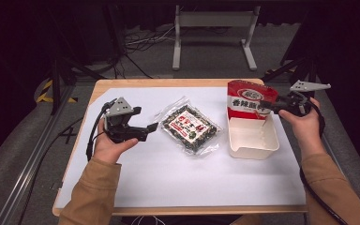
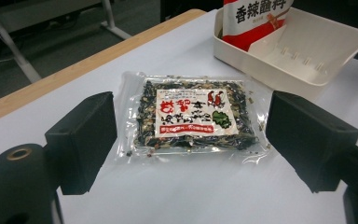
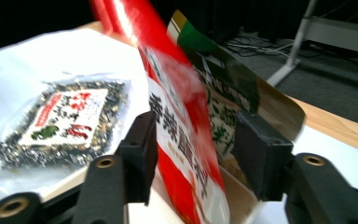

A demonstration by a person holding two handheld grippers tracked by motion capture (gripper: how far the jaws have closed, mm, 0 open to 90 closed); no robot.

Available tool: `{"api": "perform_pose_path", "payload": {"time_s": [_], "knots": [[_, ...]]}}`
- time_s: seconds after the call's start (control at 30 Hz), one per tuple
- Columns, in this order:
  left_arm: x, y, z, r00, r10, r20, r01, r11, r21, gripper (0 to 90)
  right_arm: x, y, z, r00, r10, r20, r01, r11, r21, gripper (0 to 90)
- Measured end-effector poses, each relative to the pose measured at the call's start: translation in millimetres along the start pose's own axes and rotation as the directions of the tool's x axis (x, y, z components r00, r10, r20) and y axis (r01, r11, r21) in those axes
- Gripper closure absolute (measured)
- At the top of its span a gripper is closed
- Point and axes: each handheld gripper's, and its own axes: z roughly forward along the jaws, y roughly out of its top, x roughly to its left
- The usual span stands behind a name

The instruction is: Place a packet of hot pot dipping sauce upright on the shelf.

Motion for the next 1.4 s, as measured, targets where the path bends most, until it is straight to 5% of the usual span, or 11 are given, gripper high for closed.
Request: {"api": "perform_pose_path", "payload": {"time_s": [0.13,0.37,0.57,0.97,1.4], "knots": [[1.8,-0.4,3.1,1.0,0.001,-0.009,-0.001,0.9999,0.015,16.9,7.1,-1.4,-9.4,0.9986,-0.041,0.035,0.04,0.999,0.016,41.8],[5.8,-2.9,9.3,0.9996,0.008,-0.028,-0.007,0.9993,0.037,16.9,23.1,-5.4,-30.5,0.9955,0.043,0.084,-0.041,0.999,-0.026,33.3],[10.2,-5.7,11.6,0.9994,-0.007,-0.034,0.008,0.9992,0.038,17.0,39.7,-12.1,-46.6,0.9931,0.036,0.111,-0.032,0.999,-0.033,34.5],[18.5,-10.1,14.7,0.9984,-0.03,-0.048,0.033,0.9978,0.057,18.4,76.0,-20.2,-51.0,0.9989,0.01,0.046,-0.011,1.0,0.005,35.8],[24.1,-14.4,24.8,0.9959,-0.033,-0.085,0.042,0.9934,0.106,19.9,92.1,-25.1,-46.1,0.9995,-0.022,-0.025,0.022,1.0,0.009,38.3]]}}
